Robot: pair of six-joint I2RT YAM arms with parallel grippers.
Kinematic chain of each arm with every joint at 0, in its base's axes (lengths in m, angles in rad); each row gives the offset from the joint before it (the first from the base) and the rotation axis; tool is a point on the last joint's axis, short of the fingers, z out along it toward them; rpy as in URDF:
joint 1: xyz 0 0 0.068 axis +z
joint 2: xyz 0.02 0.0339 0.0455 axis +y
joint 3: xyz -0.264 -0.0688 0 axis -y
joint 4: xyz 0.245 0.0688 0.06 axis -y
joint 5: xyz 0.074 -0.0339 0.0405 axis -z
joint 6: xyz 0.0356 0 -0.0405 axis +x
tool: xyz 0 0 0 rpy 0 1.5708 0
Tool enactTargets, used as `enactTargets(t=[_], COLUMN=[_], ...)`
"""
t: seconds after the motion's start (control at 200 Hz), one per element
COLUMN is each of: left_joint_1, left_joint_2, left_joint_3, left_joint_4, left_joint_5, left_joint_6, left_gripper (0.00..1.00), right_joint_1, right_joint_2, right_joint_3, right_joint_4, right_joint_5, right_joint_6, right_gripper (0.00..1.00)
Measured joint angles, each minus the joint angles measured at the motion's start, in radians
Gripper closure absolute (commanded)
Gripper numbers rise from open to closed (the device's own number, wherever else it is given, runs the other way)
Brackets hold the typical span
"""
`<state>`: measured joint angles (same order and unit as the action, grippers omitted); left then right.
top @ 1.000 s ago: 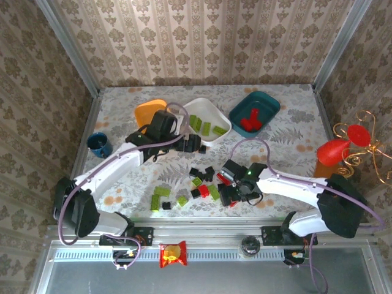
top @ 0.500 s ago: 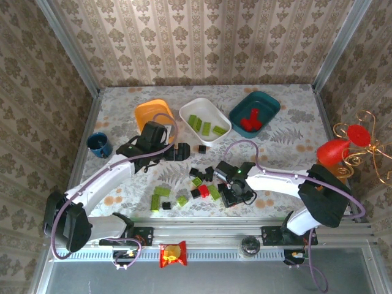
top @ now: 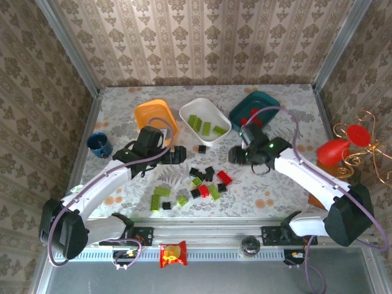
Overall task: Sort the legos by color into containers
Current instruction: Pick up the lego from the bottom-center of the table, then place the lego in the container.
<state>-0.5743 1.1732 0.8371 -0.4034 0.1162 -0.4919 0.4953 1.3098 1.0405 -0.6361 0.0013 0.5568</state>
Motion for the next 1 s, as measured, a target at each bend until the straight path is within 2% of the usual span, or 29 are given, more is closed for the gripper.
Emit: enactTargets(t=[0.145,0.395,0.46,0.525,0.585,0.66,0.85,1.0], left_joint_1=[0.0,0.0,0.0,0.0,0.0,0.0,-0.001,-0.023], left_joint_2=[-0.005,-0.05,-0.067,-0.081,-0.095,-0.108,-0.137,-0.154], left_joint_3=[-0.002,-0.032,-0.042,-0.053,-0.066,-0.081,-0.096,-0.109], left_joint_4=[0.0,-0.013,-0.02,-0.024,-0.028,-0.032,-0.078,-0.151], left_joint_5=[0.0,0.0,0.0,0.0,0.0,0.0,0.0,-0.005], left_joint_6=[-0.01,-0.013,-0.014,-0.016,-0.022,-0.031,-0.048,-0.076], left_gripper=[0.0,0.0,0.0,0.0,0.0,0.0,0.01,0.07], right_joint_1=[-0.112,-0.213,-0.232,-0.248,-0.258,-0.27,-0.27,-0.225], right_joint_2=[0.145,0.504,0.573,0.619,0.647,0.673,0.666,0.556], right_joint_3=[0.142,0.391,0.443,0.48,0.51,0.553,0.573,0.457], right_joint_4=[0.095,0.139,0.137,0.132,0.129,0.111,0.11,0.123], right_joint_5=[0.064,0.184,0.202,0.21,0.215,0.222,0.224,0.224], right_joint_6=[0.027,0.054,0.061,0.071,0.076,0.078,0.083,0.083], right_gripper=[0.62,0.58,0.53,0.38,0.25,0.17,0.15,0.14])
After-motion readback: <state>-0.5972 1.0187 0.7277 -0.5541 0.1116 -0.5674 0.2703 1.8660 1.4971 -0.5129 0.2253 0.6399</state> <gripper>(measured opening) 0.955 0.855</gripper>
